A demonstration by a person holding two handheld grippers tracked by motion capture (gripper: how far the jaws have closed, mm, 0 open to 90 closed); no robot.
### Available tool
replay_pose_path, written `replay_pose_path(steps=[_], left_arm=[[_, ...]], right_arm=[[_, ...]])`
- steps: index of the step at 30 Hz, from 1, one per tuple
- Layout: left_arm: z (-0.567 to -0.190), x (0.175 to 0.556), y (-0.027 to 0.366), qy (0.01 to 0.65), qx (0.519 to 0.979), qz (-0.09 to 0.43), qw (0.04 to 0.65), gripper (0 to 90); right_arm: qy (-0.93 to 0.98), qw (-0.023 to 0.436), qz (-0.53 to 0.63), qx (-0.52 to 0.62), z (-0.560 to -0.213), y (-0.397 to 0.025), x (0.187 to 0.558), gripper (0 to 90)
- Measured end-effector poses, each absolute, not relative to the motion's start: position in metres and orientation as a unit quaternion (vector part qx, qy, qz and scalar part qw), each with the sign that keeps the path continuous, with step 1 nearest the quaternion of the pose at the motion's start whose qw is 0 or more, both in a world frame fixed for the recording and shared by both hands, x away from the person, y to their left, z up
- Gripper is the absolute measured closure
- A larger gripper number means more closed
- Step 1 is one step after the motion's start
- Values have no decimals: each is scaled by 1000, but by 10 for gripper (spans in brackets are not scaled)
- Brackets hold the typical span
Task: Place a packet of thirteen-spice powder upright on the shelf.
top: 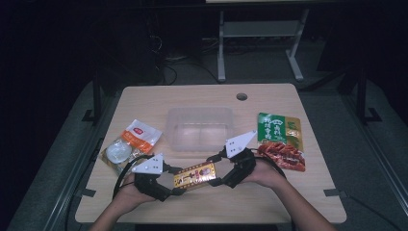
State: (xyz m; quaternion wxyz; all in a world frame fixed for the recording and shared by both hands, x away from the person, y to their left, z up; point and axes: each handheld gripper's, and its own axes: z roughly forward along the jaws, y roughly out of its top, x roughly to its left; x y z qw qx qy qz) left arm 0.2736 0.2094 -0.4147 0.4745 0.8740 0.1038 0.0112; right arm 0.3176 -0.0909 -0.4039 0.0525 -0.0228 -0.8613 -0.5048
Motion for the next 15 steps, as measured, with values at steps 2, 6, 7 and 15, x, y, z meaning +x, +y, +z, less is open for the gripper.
replay_pose_path(steps=[2,6,7,15], left_arm=[[-415,274,210,104,873,9,476,320],[-416,276,210,98,873,3,479,320],[-416,276,210,97,872,1,479,320],[-428,278,209,105,887,4,450,269]], right_arm=[[-860,52,-507,-20,-405,-91,317,272],[-860,53,-507,-21,-404,-92,316,285],[-860,52,-507,-17,-404,-93,315,291],[-869,39,-493,-17,-403,-89,310,318]])
